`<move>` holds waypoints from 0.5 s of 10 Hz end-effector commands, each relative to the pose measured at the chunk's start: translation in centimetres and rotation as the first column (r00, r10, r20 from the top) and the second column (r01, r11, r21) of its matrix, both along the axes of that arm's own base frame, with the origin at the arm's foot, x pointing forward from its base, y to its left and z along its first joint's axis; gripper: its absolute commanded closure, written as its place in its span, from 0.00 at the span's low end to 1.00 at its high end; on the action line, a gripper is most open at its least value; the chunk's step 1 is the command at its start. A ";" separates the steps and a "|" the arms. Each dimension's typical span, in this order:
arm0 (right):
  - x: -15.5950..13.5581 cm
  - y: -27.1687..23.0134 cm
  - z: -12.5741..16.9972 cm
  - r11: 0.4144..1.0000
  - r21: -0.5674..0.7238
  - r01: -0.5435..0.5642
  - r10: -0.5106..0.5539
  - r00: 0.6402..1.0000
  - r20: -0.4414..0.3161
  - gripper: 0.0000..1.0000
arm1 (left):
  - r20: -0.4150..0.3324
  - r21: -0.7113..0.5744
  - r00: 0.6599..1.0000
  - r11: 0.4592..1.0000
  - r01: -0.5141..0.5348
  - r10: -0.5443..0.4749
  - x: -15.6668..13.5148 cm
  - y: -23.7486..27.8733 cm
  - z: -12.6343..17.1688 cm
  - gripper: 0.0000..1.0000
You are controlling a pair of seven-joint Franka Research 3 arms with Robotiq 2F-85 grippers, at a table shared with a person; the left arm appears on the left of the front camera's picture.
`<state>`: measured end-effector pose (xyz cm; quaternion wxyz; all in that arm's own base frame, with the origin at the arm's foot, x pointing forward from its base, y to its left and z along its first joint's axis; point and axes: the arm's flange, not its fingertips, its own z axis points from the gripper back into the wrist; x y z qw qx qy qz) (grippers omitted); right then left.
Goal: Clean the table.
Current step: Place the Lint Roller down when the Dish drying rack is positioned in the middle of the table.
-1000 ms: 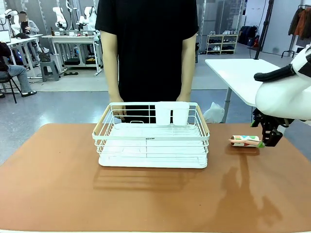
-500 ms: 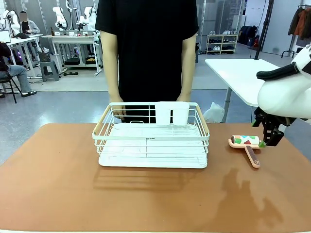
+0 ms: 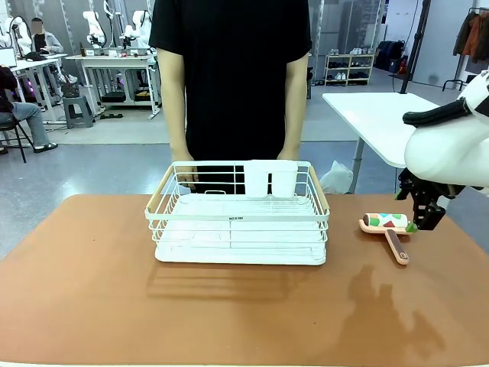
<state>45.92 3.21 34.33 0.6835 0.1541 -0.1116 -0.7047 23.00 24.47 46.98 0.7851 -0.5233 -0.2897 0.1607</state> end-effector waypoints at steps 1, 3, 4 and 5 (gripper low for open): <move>0.0 0.2 0.0 1.000 -0.011 -0.010 0.010 1.000 0.002 0.00 | 0.024 -0.009 1.000 1.000 0.009 -0.009 0.0 0.3 0.2 0.00; 0.0 0.2 0.0 1.000 -0.011 -0.010 0.010 1.000 0.002 0.00 | 0.024 -0.009 1.000 1.000 0.009 -0.009 0.0 0.3 0.2 0.00; 0.0 0.2 0.0 1.000 -0.011 -0.010 0.010 1.000 0.002 0.00 | 0.024 -0.009 1.000 1.000 0.009 -0.009 0.0 0.3 0.2 0.00; 0.0 0.2 0.0 1.000 -0.011 -0.010 0.010 1.000 0.002 0.00 | 0.024 -0.009 1.000 1.000 0.009 -0.009 0.0 0.3 0.2 0.00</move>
